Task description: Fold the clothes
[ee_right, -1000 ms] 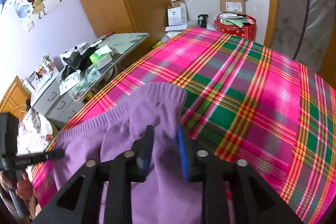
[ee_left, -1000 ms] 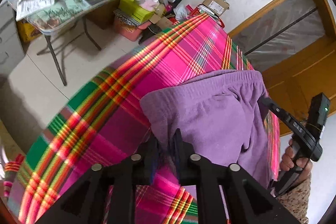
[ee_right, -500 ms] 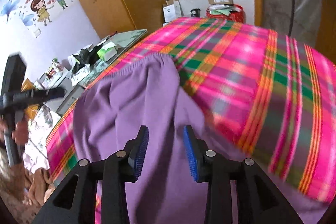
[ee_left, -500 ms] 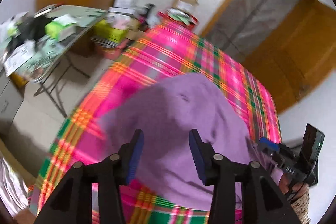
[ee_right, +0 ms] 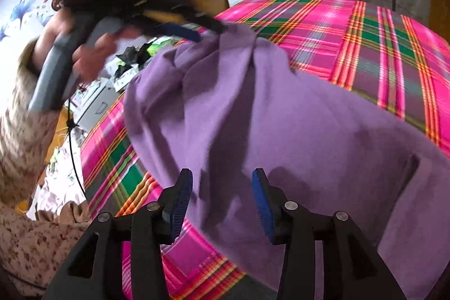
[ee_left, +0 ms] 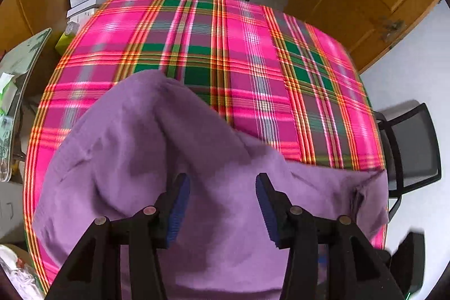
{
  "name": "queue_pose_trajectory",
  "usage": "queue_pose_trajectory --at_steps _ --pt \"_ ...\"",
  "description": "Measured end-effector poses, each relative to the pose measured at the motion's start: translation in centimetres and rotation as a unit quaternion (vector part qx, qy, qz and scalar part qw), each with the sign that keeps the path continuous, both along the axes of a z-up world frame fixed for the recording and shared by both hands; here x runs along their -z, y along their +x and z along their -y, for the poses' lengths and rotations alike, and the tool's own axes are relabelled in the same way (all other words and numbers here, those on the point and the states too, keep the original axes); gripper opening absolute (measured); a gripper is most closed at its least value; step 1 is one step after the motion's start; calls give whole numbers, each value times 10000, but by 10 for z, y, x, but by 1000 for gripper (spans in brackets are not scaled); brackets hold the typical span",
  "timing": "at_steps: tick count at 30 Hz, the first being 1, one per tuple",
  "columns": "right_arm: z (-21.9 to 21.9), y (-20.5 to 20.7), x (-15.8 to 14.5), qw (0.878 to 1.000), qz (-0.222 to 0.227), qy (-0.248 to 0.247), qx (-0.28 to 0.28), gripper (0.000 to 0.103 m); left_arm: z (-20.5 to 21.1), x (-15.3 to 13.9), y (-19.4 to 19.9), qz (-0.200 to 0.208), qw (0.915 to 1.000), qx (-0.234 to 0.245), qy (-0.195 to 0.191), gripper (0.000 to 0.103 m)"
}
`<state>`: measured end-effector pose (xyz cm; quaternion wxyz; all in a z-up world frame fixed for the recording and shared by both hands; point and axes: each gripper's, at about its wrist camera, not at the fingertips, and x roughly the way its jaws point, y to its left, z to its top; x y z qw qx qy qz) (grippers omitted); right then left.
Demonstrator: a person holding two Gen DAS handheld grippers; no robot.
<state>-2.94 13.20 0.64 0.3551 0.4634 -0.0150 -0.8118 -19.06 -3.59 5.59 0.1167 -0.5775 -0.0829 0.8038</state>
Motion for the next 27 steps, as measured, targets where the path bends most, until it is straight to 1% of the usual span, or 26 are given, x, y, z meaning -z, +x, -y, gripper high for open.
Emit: queue_pose_trajectory --at_steps 2,6,9,11,14,18,19,20,21,22,23,24,25,26,27 --pt "3 2 3 10000 45 -32 -62 46 -4 5 -14 144 9998 -94 -27 50" --pt "5 3 9 9999 77 18 -148 46 -9 18 -37 379 9986 -229 -296 50" --pt "4 3 13 9996 131 -42 -228 46 -10 27 -51 552 9972 -296 -402 50" --pt "5 6 15 9994 88 -70 -329 46 -9 33 -58 706 9963 -368 -316 50" --pt "7 10 16 9991 -70 40 -422 46 -5 41 -68 928 9939 -553 -240 50" --pt "6 11 15 9988 -229 137 -406 46 -4 50 -76 1143 9906 -661 -347 50" --pt "7 10 15 9987 -279 182 -392 43 -2 52 -76 1199 9897 -713 -308 49" --pt "7 10 15 9984 -335 241 -375 36 0 54 -77 1254 9888 -768 -265 45" --pt "8 10 15 9982 -379 295 -354 31 4 55 -78 1263 9881 -833 -259 42" --pt "8 10 15 9981 -400 322 -342 23 7 56 -79 1267 9875 -899 -257 33" --pt "8 9 15 9981 -400 325 -338 19 10 56 -80 1268 9872 -934 -254 23" --pt "8 8 15 9981 -403 318 -348 18 14 57 -81 1269 9869 -966 -251 19" --pt "8 7 16 9979 -425 324 -361 10 17 57 -81 1258 9869 -995 -178 12" --pt "8 8 15 9976 -481 359 -358 6 21 57 -80 1245 9869 -1023 -97 8" --pt "6 9 14 9971 -552 396 -353 6 25 56 -80 1211 9870 -1052 1 6"
